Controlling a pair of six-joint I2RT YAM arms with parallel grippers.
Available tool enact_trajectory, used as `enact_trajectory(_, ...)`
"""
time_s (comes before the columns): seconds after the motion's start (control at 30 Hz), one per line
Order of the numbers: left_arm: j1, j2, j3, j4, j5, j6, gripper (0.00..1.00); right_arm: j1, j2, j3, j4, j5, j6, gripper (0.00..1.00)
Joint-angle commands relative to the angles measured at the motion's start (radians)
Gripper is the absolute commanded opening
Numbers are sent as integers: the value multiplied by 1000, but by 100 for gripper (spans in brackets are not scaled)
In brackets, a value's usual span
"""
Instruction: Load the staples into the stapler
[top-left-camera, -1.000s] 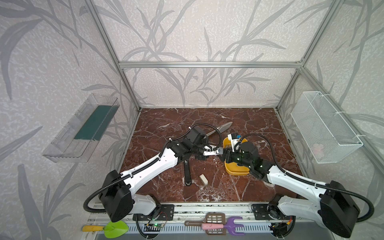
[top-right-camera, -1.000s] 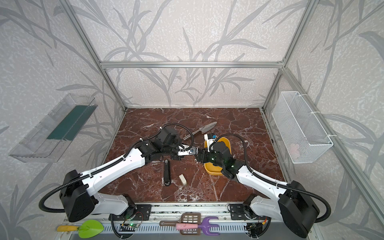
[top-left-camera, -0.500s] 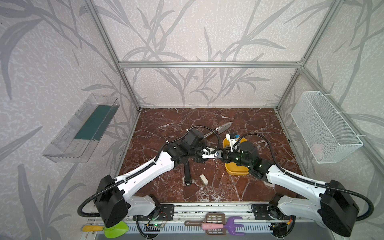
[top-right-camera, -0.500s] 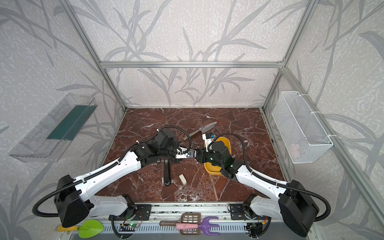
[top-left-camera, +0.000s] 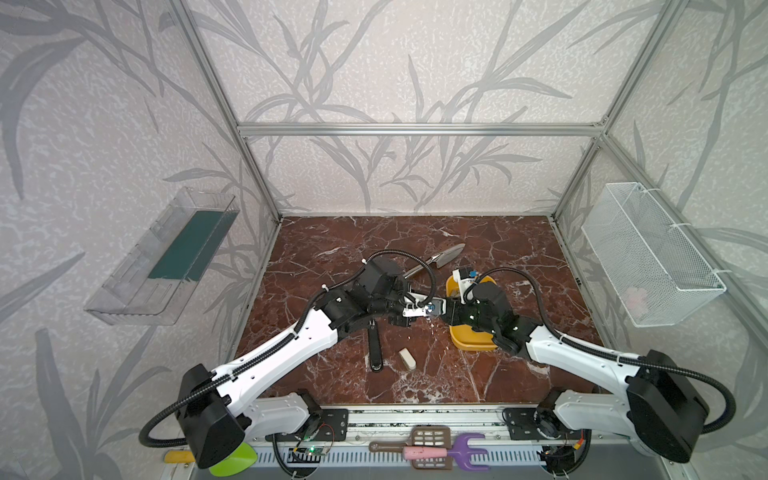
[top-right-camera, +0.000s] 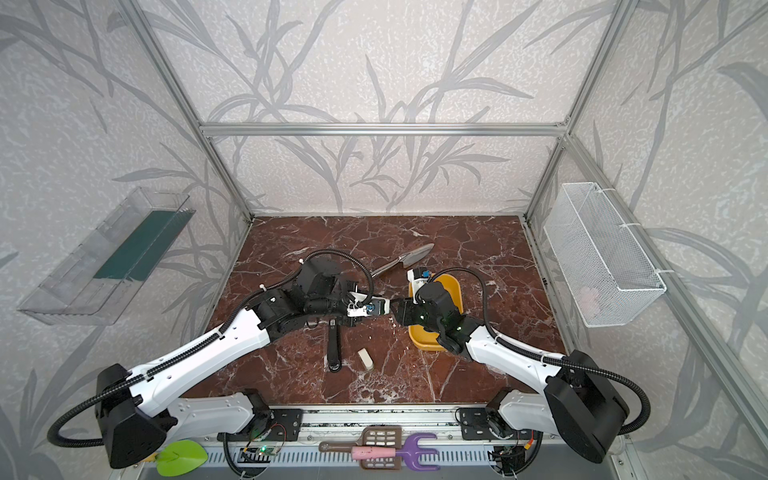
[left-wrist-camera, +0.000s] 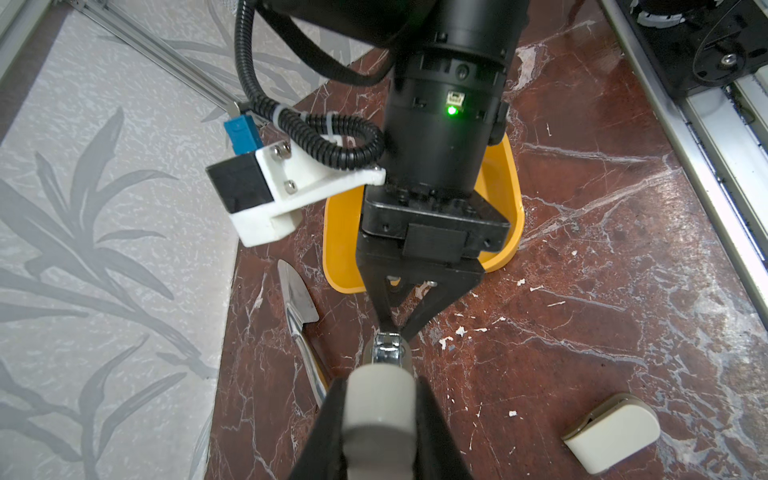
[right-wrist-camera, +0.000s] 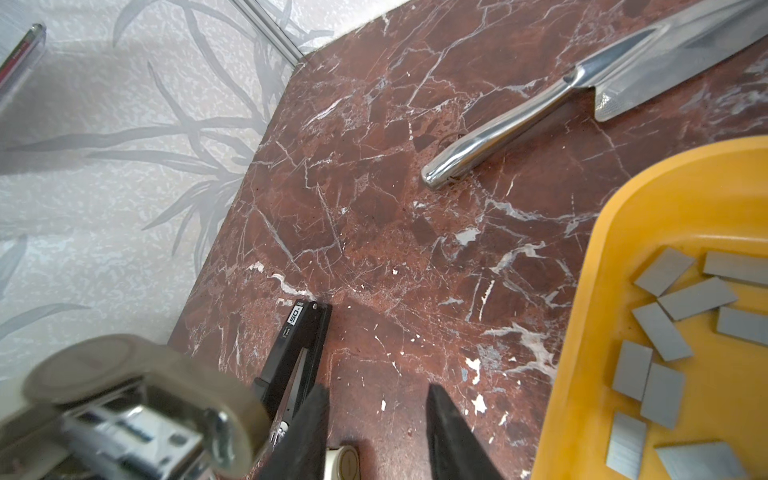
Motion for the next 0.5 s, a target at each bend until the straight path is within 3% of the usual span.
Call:
enact_trajectory(0.0, 3, -29, -11, 32, 42, -15, 0, 0, 13, 36, -13, 8, 8, 40)
enact_trajectory(0.27, 16, -28, -21, 44, 29, -16, 0, 0, -18, 47, -52, 20, 3, 39)
enact_trajectory(0.47, 21, -16, -15, 40, 38, -20, 0, 0, -189, -23, -38, 92, -23, 53)
